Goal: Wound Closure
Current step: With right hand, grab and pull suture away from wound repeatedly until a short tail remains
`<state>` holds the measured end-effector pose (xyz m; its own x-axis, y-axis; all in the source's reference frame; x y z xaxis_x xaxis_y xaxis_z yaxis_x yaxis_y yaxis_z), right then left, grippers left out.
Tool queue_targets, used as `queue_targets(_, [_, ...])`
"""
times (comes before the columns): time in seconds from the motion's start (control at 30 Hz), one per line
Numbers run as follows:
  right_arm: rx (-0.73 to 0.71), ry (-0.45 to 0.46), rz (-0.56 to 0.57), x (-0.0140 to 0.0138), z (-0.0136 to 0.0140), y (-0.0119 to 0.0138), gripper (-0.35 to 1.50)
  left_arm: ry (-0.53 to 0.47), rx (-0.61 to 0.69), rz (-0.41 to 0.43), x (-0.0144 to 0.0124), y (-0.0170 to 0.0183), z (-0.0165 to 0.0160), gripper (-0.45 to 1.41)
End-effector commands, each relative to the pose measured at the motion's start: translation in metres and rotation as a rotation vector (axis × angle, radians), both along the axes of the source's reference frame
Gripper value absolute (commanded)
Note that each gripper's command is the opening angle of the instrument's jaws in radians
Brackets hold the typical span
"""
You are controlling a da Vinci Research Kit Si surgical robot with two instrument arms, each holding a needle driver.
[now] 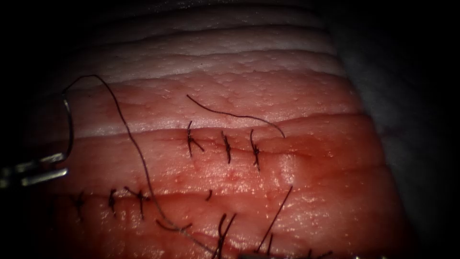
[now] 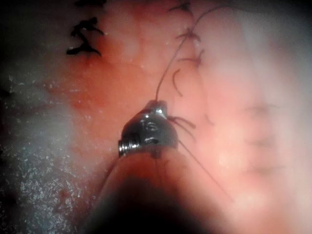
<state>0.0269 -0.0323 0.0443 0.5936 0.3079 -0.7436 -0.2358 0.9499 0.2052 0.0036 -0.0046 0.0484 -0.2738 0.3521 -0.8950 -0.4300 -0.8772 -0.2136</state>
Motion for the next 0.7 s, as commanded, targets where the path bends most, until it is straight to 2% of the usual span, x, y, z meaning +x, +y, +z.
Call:
queue_targets(0.03, [0.002,0.014,-0.007,0.0020,-0.0001,-0.0006,-0.35,-0.004,-0.001,0.001,-0.0006,0.0000,0.0007,-0.45])
queue_targets(0.1, [0.004,0.020,-0.008,0.0028,-0.0003,-0.0007,-0.35,-0.004,-0.001,0.002,-0.0004,0.0000,0.0008,-0.45])
queue_targets(0.17, [-0.054,0.014,-0.054,0.0028,0.0000,-0.0004,-0.35,-0.005,0.000,0.003,-0.0003,0.0001,0.0008,-0.45])
queue_targets(0.2, [-0.090,0.012,-0.084,0.0026,0.0003,-0.0001,0.24,-0.005,0.000,0.004,-0.0002,0.0001,0.0008,-0.45])
queue_targets(0.23, [-0.111,0.009,-0.110,0.0022,0.0007,0.0005,0.62,-0.009,0.000,0.001,0.0000,0.0002,0.0008,-0.45])
queue_targets(0.3, [-0.137,0.018,-0.121,0.0007,0.0017,0.0020,1.13,-0.005,0.000,-0.009,0.0005,0.0004,0.0008,-0.45])
queue_targets(0.33, [-0.182,0.017,-0.092,-0.0009,0.0026,0.0031,1.25,0.001,0.002,-0.022,0.0013,0.0008,0.0010,-0.45])
queue_targets(0.43, [-0.237,-0.006,-0.033,-0.0046,0.0045,0.0054,1.35,0.022,0.004,-0.060,0.0029,0.0016,0.0018,-0.45])
queue_targets(0.47, [-0.242,-0.005,-0.020,-0.0062,0.0056,0.0064,1.30,0.030,0.009,-0.071,0.0035,0.0019,0.0022,-0.45])
queue_targets(0.7, [-0.257,-0.039,0.002,-0.0081,0.0106,0.0085,1.30,0.036,0.006,-0.078,0.0036,0.0022,0.0033,-0.45])
